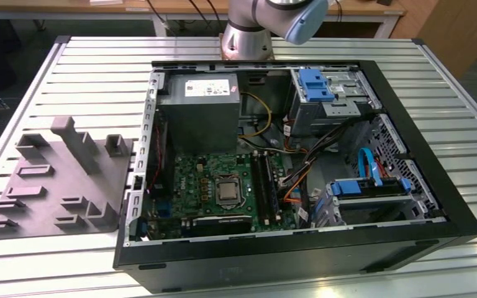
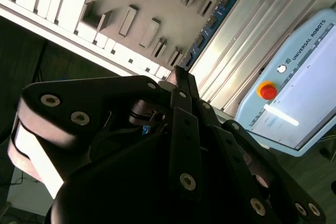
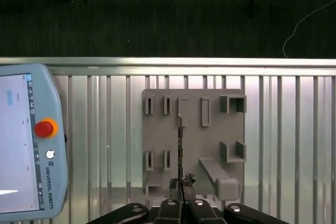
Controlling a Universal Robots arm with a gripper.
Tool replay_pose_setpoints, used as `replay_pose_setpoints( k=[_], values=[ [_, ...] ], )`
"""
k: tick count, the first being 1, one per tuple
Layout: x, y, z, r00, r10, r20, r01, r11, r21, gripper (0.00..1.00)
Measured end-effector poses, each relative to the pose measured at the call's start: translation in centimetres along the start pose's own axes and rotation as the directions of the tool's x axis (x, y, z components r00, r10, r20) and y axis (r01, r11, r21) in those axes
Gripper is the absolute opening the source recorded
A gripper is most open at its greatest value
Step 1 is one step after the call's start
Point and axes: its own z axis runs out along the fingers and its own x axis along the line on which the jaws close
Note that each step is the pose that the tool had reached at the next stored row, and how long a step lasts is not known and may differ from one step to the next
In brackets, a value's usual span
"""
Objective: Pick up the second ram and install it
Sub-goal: 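Pick up the second ram and move it above second insertion slot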
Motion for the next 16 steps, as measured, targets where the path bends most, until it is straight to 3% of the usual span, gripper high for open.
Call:
replay_pose_setpoints(
  k=[16],
  values=[
    [-0.06,-3.89,0.06,1.0,0.0,0.0,0.0,1.0,0.0,0.11]
  ],
)
